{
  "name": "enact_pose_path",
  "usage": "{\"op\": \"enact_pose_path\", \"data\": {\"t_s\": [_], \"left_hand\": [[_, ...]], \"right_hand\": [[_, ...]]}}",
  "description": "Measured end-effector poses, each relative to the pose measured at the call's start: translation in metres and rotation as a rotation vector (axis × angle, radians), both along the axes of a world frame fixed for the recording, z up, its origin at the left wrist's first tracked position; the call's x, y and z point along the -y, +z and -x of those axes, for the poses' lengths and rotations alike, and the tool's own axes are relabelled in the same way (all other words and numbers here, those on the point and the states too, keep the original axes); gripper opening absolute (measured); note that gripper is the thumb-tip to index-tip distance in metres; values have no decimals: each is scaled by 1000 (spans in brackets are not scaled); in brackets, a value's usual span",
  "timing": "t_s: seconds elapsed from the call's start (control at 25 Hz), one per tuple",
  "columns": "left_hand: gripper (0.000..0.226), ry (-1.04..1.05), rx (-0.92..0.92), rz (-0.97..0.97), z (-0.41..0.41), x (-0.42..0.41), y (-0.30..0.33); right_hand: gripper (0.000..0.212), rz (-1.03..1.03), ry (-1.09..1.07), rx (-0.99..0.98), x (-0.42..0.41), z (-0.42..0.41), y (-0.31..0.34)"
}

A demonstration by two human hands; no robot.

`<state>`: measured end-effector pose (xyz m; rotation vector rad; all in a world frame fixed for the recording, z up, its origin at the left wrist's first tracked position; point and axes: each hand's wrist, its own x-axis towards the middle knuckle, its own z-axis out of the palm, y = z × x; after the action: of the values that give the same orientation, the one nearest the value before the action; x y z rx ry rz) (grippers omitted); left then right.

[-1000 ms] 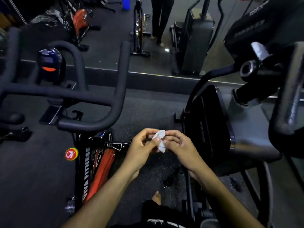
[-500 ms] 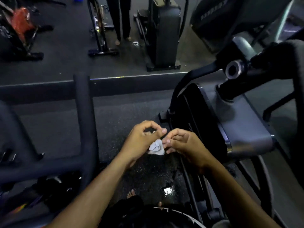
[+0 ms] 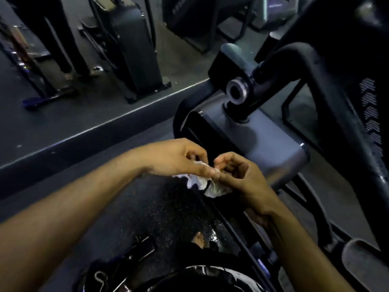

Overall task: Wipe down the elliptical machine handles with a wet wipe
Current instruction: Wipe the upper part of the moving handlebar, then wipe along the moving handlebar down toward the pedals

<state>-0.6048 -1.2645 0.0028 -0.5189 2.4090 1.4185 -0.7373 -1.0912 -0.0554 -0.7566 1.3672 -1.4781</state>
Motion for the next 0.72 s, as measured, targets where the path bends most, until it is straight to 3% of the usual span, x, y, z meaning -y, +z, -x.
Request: {"op": "enact_pose_path", "data": {"t_s": [0.12,0.2,0.28,0.36,0.48,0.72], "left_hand": [[41,-26,-68,-49,45,23,9],[42,26,-103,-255,67,33,5],[26,48,-97,-486,87,37,-1],[16,86,-114,-586,104,40,-8],[21,101,-149,-520,123,50,-13],[33,-214,-126,-354,165,113,-24]], "right_hand": [[18,44,-21,-19,5,28,2],[19,84,-85,-22,10,38,4],[21,94,-213,-23,16,47,2],[21,69,-310,-3,21,58,3],[12,-30,-386,-52,30,69,8],[6,-88,-632,-91,71,71,4]]}}
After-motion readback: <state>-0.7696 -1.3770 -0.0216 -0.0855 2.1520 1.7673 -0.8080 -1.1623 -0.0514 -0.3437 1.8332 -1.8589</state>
